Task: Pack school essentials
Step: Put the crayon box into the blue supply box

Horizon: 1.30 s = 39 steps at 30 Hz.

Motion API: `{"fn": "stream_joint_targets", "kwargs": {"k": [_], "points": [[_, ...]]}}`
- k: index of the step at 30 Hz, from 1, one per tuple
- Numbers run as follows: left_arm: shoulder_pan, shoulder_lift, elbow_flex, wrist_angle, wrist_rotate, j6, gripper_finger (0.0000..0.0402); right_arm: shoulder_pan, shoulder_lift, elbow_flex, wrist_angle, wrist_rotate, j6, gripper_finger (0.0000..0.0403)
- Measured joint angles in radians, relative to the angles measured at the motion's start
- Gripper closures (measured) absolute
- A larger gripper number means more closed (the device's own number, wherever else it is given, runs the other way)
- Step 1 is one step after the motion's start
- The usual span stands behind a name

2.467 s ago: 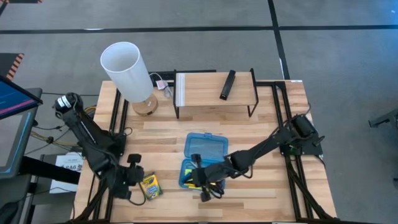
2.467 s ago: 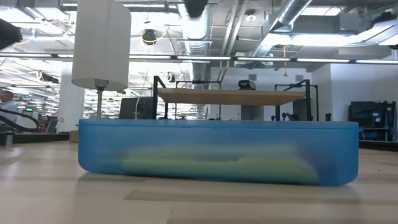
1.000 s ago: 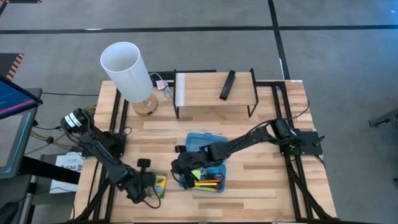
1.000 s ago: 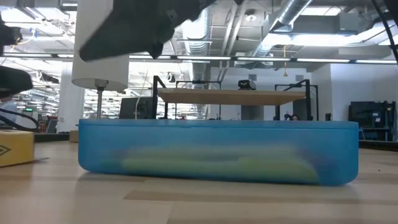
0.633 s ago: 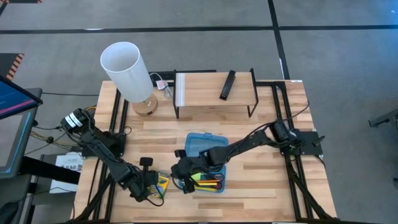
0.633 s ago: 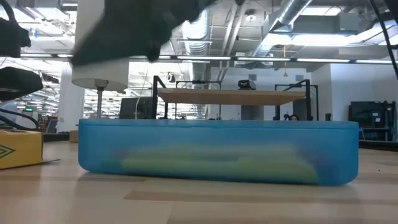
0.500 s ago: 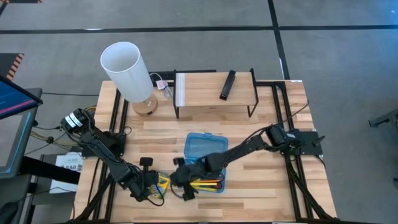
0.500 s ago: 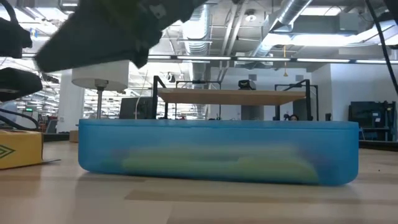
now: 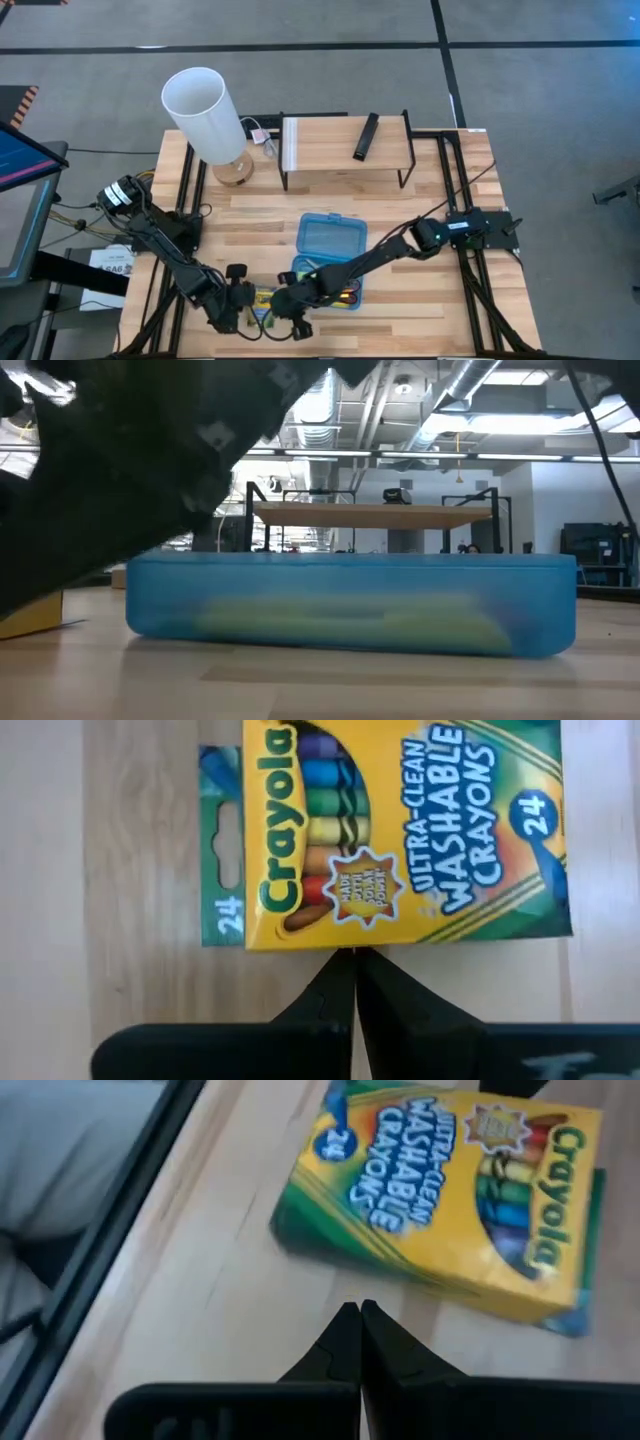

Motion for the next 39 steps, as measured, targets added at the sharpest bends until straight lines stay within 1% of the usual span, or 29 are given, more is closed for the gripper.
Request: {"fn": "stream_joint_targets", "kwargs": {"k": [5,9,13,15,20,39], "points": [[-0.017,0.0,0.0,-0.001,0.007,-0.037,0.0401,-0.006,0.0,0.002,-0.011,-0.001,0.01,0.0392],[-0.023,0.0,0.0,-0.009,0.042,-0.085,0.0401,-0.009,0.0,0.002,-0.007,0.0,0.017,0.0391],[-0.037,-0.001,0.0,0.002,0.03,-0.114,0.0401,-0.016,0.0,0.002,-0.009,0.001,0.018,0.0391],[-0.037,-0.001,0.0,0.036,0.012,-0.109,0.0401,-0.018,0.0,0.002,-0.007,0.001,0.019,0.0391],[-0.033,-0.002,0.0,0.111,-0.027,-0.04,0.0401,-0.028,0.0,0.002,0.006,0.001,0.023,0.039],[-0.031,-0.002,0.0,0.108,-0.049,-0.027,0.0401,-0.031,-0.013,0.006,-0.006,0.001,0.035,0.039]]}}
